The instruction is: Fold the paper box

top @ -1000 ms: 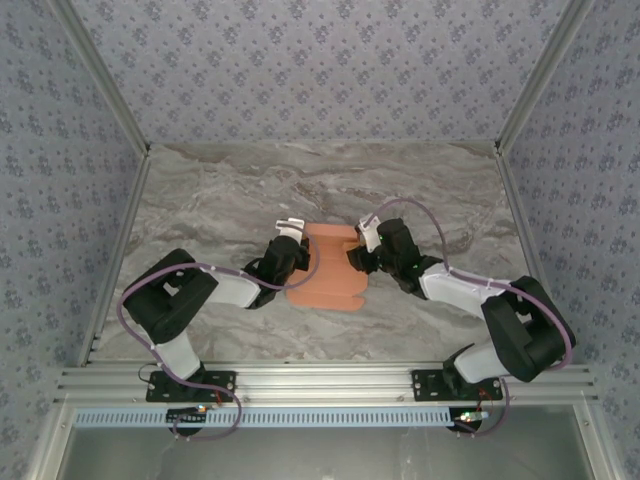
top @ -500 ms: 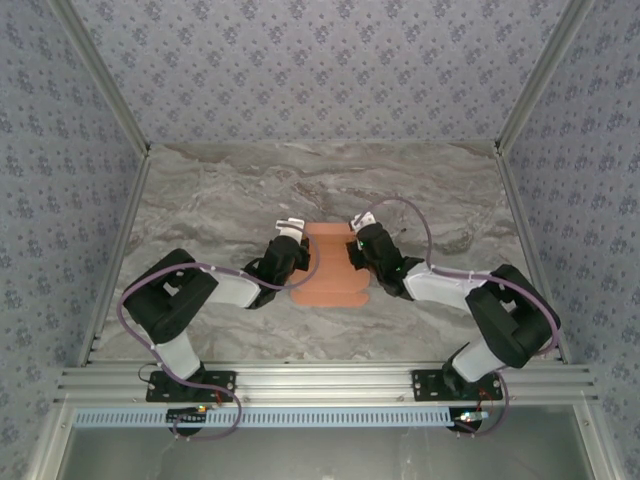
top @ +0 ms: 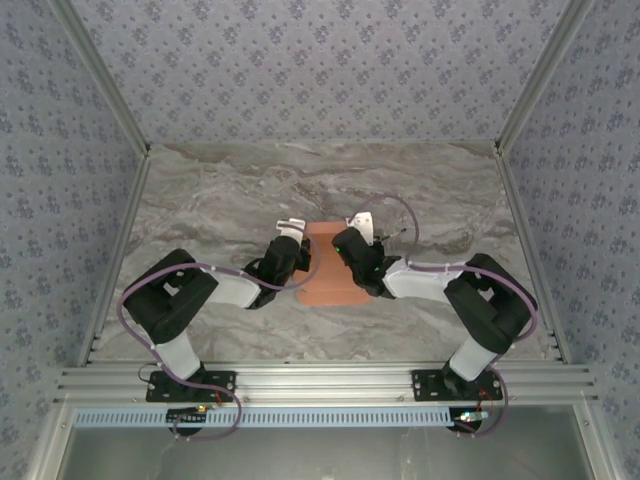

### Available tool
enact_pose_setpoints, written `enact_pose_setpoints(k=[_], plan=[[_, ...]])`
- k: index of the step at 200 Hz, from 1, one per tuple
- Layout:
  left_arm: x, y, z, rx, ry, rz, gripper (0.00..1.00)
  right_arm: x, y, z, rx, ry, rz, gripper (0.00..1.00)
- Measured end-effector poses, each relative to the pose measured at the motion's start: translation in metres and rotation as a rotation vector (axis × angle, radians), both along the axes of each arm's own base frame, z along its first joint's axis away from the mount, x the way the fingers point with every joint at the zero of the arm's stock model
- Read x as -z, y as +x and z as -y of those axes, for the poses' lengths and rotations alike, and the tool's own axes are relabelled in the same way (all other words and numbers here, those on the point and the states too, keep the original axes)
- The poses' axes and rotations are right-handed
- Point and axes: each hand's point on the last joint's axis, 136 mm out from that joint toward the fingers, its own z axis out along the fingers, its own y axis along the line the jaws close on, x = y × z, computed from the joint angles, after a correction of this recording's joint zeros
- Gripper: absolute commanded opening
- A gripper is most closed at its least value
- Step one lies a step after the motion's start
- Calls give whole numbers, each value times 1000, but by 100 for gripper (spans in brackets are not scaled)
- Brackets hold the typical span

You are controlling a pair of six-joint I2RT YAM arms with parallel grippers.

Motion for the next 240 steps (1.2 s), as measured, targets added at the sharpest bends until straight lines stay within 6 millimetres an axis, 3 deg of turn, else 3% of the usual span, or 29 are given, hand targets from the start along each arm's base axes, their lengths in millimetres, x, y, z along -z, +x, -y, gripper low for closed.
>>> enact_pose_setpoints(k=[56, 87, 156, 183, 240], plan=[[1, -1, 2, 11, -2, -5, 13, 1, -2, 0, 94, -4, 23, 13], [1, -1, 2, 11, -1, -6, 13, 3, -2, 1, 102, -6, 19, 19], [2, -1, 2, 10, 0, -6, 13, 15, -17, 5, 22, -18, -22, 45], [2, -1, 2, 10, 0, -7, 13, 20, -20, -1, -36, -6, -46, 51], [2, -1, 2, 10, 1, -7, 13, 19, -28, -14, -159, 22, -74, 75]])
